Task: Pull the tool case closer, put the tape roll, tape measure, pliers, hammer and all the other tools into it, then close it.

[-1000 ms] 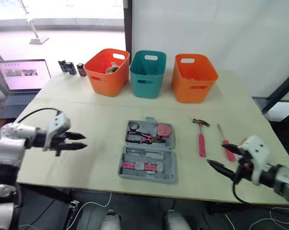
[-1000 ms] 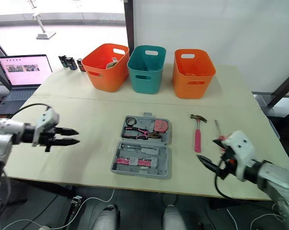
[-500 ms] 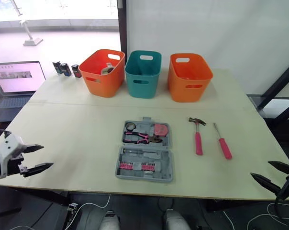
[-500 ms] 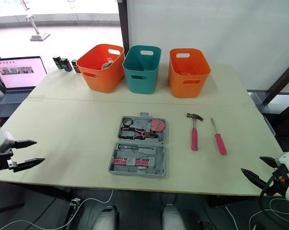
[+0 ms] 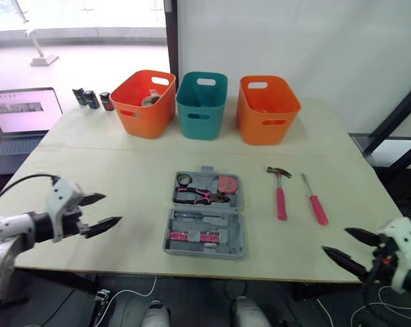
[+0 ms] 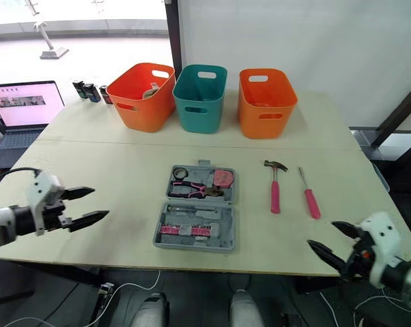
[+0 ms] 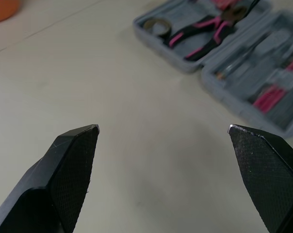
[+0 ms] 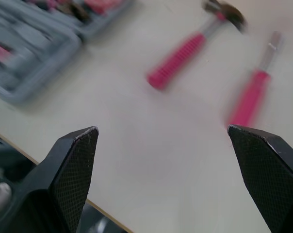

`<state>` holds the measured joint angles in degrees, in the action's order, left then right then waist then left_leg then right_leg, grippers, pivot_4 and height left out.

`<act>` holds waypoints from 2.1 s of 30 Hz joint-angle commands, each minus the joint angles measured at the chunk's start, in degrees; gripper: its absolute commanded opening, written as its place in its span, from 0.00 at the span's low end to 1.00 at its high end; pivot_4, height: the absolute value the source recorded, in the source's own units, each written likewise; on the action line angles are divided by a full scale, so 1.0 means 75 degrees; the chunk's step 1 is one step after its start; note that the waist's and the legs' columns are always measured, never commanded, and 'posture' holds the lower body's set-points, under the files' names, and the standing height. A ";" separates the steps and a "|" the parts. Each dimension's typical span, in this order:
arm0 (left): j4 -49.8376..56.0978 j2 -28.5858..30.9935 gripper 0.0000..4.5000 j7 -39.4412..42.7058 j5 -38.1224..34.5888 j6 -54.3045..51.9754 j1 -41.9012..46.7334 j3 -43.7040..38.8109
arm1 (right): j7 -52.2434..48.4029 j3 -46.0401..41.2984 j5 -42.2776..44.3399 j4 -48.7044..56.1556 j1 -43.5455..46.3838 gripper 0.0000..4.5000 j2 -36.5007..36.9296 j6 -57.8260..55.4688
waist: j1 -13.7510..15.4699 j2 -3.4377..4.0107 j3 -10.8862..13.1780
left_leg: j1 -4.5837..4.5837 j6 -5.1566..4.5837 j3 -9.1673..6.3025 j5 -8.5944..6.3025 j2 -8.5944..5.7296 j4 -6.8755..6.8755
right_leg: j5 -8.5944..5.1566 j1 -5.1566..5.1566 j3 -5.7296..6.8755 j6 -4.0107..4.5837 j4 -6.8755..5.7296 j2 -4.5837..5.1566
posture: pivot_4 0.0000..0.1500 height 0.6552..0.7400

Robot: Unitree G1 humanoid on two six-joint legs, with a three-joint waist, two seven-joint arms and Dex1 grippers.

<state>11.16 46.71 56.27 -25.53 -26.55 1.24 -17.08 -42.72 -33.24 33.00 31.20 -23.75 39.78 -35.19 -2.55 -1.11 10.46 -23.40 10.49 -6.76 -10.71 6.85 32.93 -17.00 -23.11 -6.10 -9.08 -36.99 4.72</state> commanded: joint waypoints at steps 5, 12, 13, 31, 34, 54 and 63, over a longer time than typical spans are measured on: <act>0.1599 -0.0861 1.00 -0.0066 -0.0668 0.0305 0.0207 0.0626 | 0.3910 0.2187 -0.0898 0.0951 0.2818 1.00 -0.1406 -0.2071 | 0.0006 -0.0004 -0.0001 | -0.0005 0.0001 0.0000 0.0001 0.0000 0.0002 | 0.0004 -0.0009 0.0000 0.0004 0.0000 -0.0001 | 1.00 1.00; 0.1303 -0.0782 1.00 0.0739 -0.1141 0.0633 0.0324 0.0665 | 0.6062 0.3224 -0.2404 -0.0903 0.5002 1.00 -0.2943 -0.2326 | 0.0057 0.0001 0.0000 | -0.0012 -0.0001 0.0000 0.0001 -0.0001 -0.0002 | 0.0003 -0.0012 -0.0001 0.0002 0.0001 -0.0001 | 1.00 1.00; 0.1251 -0.0774 1.00 0.0795 -0.1148 0.0693 0.0357 0.0662 | 0.6189 0.3269 -0.2541 -0.1281 0.5235 1.00 -0.3070 -0.2213 | 0.0055 0.0001 0.0000 | -0.0013 -0.0001 0.0000 0.0001 -0.0001 -0.0002 | 0.0002 -0.0012 -0.0001 0.0002 0.0001 -0.0001 | 1.00 1.00; 0.0841 -0.0956 1.00 0.0898 -0.0557 0.2007 -0.0242 0.0892 | 0.6420 0.3328 -0.3600 -0.7237 0.7891 0.88 -0.3511 -0.0671 | -0.0006 0.0025 0.0015 | -0.0011 -0.0003 0.0000 0.0002 0.0000 -0.0008 | 0.0003 -0.0017 -0.0001 -0.0007 -0.0007 -0.0002 | 1.00 1.00; 0.0776 -0.0994 1.00 0.0871 -0.0587 0.2071 -0.0303 0.0875 | 0.6343 0.3236 -0.3535 -0.7407 0.7958 0.58 -0.3530 -0.0509 | 0.0001 0.0026 0.0015 | -0.0011 -0.0003 0.0000 0.0002 -0.0001 -0.0007 | 0.0003 -0.0014 -0.0001 -0.0006 -0.0007 -0.0003 | 1.00 1.00; 0.0284 -0.1111 1.00 0.1061 -0.0357 0.2534 -0.0502 0.1111 | 0.5795 0.3065 -0.3366 -0.6411 0.7763 0.08 -0.3112 -0.1168 | 0.0007 0.0037 0.0021 | -0.0012 -0.0003 0.0000 0.0002 -0.0001 -0.0011 | 0.0000 -0.0016 -0.0001 -0.0010 -0.0005 -0.0002 | 1.00 1.00; 0.0220 -0.1045 1.00 0.1146 -0.0418 0.2451 -0.0394 0.1224 | 0.5835 0.3277 -0.2884 -0.0557 0.4880 0.08 -0.3679 -0.3945 | -0.0010 0.0056 0.0033 | -0.0012 0.0003 0.0000 0.0005 0.0000 -0.0064 | -0.0005 -0.0049 -0.0001 -0.0014 -0.0006 -0.0003 | 1.00 1.00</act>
<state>11.96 38.32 64.63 -28.10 -8.25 -2.47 -7.69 0.86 -9.24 10.24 16.84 15.11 12.97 -61.84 -2.62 -0.69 10.70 -23.49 10.56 -6.76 -10.65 6.84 32.36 -17.04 -23.50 -6.11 -9.17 -37.02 4.70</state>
